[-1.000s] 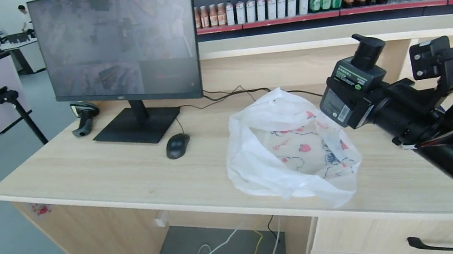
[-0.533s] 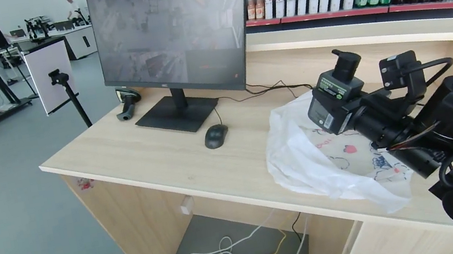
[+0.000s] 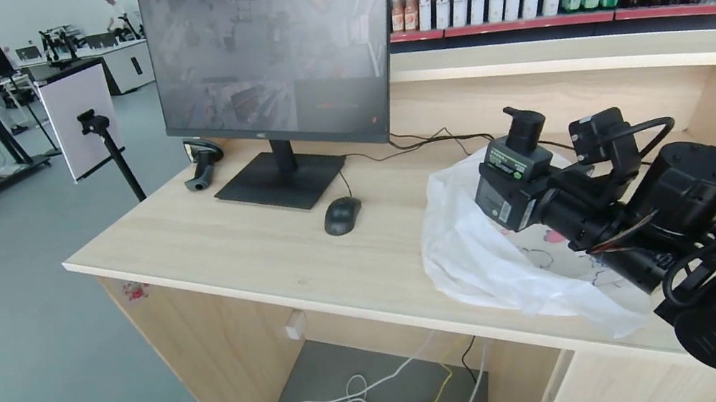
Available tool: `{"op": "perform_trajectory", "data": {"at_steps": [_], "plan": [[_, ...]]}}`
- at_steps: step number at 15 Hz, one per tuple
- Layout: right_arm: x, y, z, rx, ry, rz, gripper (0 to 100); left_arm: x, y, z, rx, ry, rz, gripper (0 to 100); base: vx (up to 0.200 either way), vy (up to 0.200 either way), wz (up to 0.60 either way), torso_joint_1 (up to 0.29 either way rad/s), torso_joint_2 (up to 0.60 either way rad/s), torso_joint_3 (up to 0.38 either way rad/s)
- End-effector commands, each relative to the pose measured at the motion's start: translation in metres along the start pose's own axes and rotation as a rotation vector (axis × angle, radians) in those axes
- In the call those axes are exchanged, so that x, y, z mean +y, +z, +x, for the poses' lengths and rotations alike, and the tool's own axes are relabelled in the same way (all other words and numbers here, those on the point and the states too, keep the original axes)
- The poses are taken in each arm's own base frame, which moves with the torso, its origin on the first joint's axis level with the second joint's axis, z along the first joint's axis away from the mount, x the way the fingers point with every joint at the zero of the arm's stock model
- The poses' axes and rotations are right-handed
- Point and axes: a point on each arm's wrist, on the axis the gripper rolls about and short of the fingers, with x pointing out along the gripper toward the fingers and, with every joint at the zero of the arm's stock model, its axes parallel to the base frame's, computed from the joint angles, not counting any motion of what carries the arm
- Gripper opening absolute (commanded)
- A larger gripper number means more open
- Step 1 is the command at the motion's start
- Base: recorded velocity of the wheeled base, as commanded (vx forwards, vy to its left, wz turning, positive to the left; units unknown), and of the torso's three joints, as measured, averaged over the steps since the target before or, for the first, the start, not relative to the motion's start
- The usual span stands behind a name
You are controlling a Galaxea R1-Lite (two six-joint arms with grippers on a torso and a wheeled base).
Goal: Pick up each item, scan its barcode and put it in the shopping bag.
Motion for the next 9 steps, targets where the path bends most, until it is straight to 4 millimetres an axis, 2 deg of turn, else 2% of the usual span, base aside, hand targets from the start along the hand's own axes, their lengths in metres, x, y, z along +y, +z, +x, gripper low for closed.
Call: {"op": "perform_trajectory", "data": {"at_steps": [1, 7, 9], "plan": [[0.000, -0.012, 0.003, 0.030, 0.000, 0.001, 0, 0.000, 0.000, 0.000, -0.001, 0.000, 0.000, 100, 0.000, 0.000, 0.00, 0.000, 0.00, 0.000], [0.003, -0.040, 0.012, 0.091, 0.009, 0.002, 0, 0.000, 0.000, 0.000, -0.001, 0.000, 0.000, 100, 0.000, 0.000, 0.00, 0.000, 0.00, 0.000], [0.004, -0.041, 0.013, 0.093, 0.012, 0.002, 0, 0.000, 0.000, 0.000, -0.001, 0.000, 0.000, 100, 0.000, 0.000, 0.00, 0.000, 0.00, 0.000]]}}
